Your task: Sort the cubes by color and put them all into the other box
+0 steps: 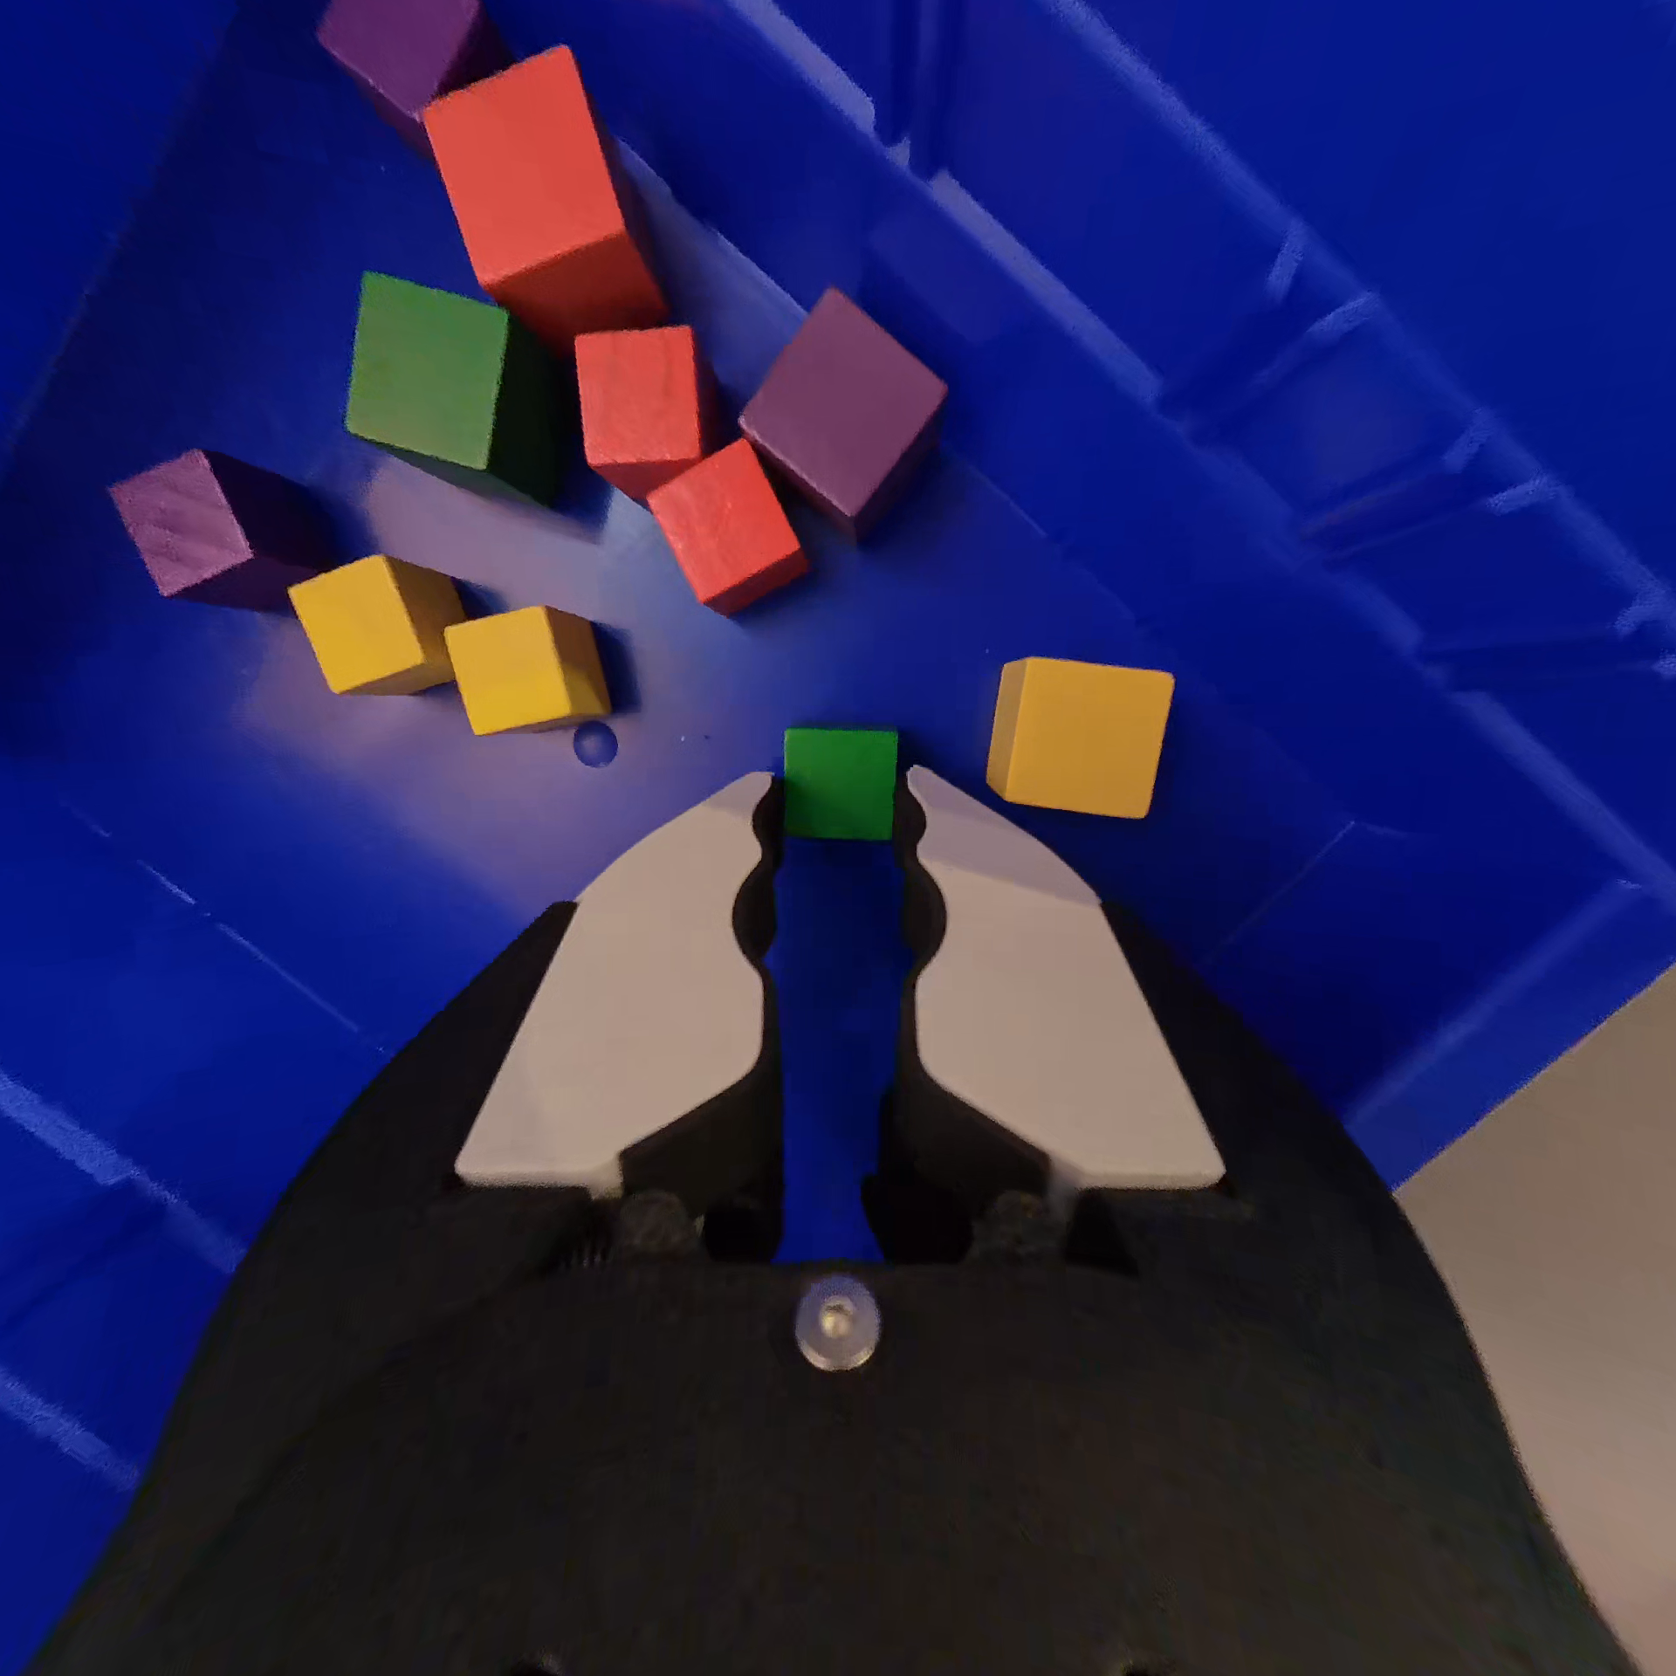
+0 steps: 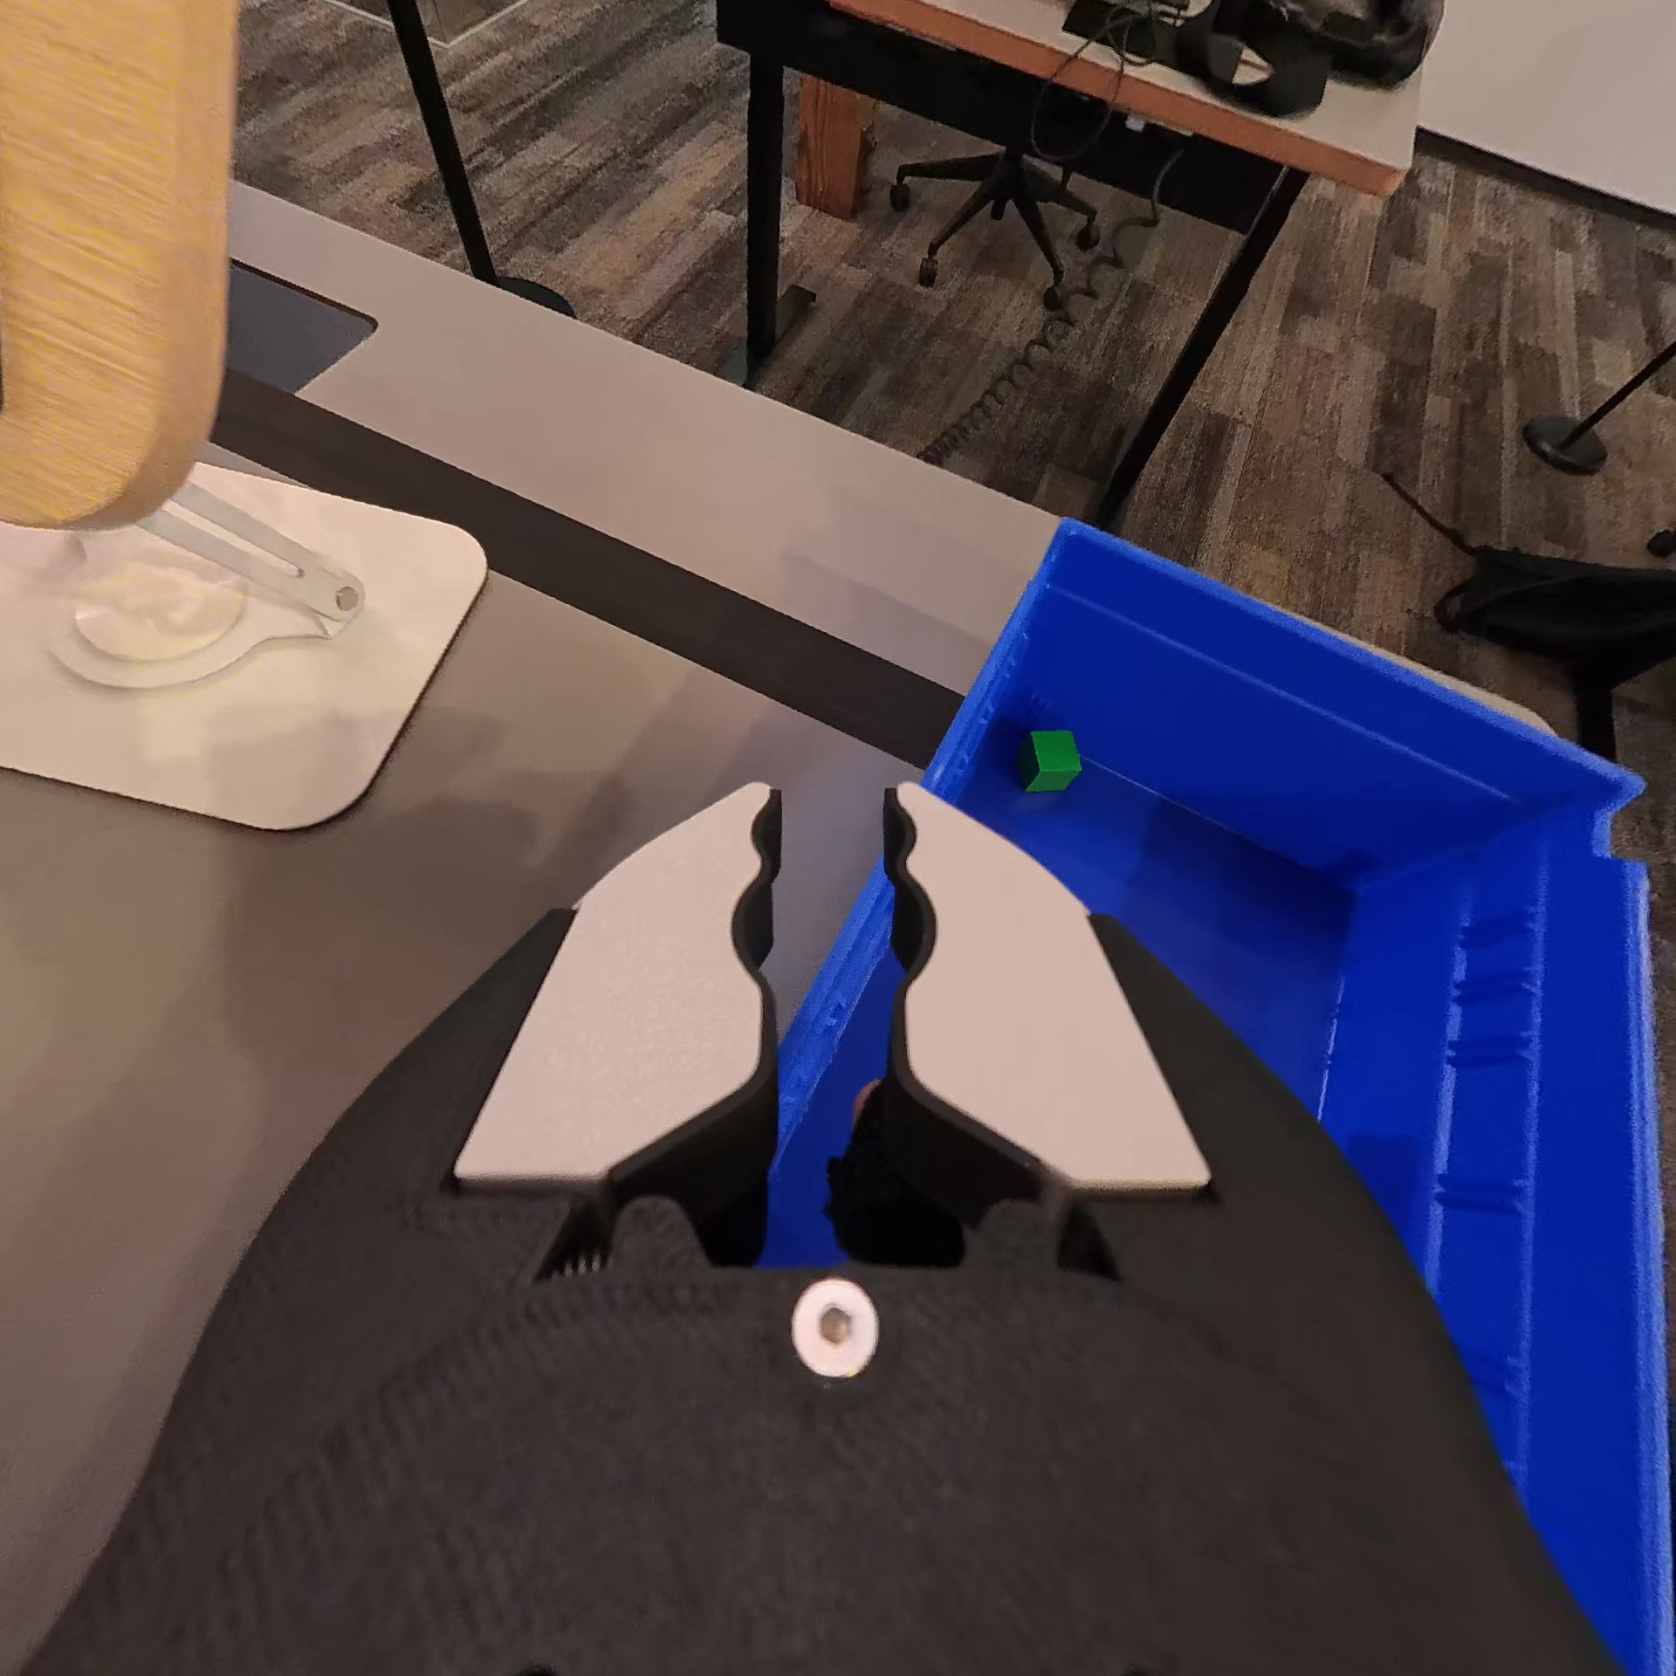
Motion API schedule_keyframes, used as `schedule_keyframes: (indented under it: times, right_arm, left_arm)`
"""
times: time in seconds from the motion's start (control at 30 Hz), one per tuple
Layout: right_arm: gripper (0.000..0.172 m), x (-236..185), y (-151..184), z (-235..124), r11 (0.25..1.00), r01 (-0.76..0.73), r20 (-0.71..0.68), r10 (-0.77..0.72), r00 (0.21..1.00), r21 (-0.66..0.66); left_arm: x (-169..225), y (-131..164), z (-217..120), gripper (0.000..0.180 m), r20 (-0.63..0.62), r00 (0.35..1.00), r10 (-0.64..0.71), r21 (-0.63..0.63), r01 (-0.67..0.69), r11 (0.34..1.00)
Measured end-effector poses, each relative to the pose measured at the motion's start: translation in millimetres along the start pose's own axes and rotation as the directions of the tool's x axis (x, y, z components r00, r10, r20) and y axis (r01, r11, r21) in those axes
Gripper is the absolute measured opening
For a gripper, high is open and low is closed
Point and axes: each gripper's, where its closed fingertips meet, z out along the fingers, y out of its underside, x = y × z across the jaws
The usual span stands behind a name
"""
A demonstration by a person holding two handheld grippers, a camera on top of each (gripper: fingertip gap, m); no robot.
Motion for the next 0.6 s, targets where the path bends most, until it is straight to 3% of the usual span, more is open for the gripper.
schedule_keyframes:
  times: [0.13, 0.23, 0.33, 0.43, 0.53, 0.6]
  right_arm:
    - [0.018, -24, -28, -16, 0.991, 0.083, 0.035, -0.087, 0.996, 0.102]
    - [0.018, -80, -61, -38, 0.963, 0.114, 0.200, -0.164, 0.966, 0.243]
    - [0.020, -158, -93, -61, 0.922, 0.061, 0.413, -0.229, 0.881, 0.382]
    - [0.028, -234, -114, -75, 0.894, -0.022, 0.586, -0.275, 0.762, 0.448]
    - [0.034, -291, -128, -83, 0.879, -0.131, 0.722, -0.283, 0.631, 0.459]
    - [0.034, -312, -137, -83, 0.861, -0.170, 0.742, -0.295, 0.602, 0.480]
  left_arm:
    - [2, -20, -24, 0.023, -0.002, 0.998, -0.058, 0.143, 0.057, 0.988]
    - [21, -53, -67, 0.023, -0.037, 0.995, -0.088, 0.339, 0.095, 0.936]
    - [65, -106, -122, 0.023, -0.138, 0.989, -0.053, 0.577, 0.124, 0.808]
    - [115, -155, -168, 0.023, -0.218, 0.975, 0.030, 0.731, 0.143, 0.667]
    - [167, -193, -198, 0.022, -0.316, 0.937, 0.149, 0.815, 0.187, 0.548]
    - [195, -210, -208, 0.022, -0.355, 0.909, 0.219, 0.837, 0.205, 0.506]
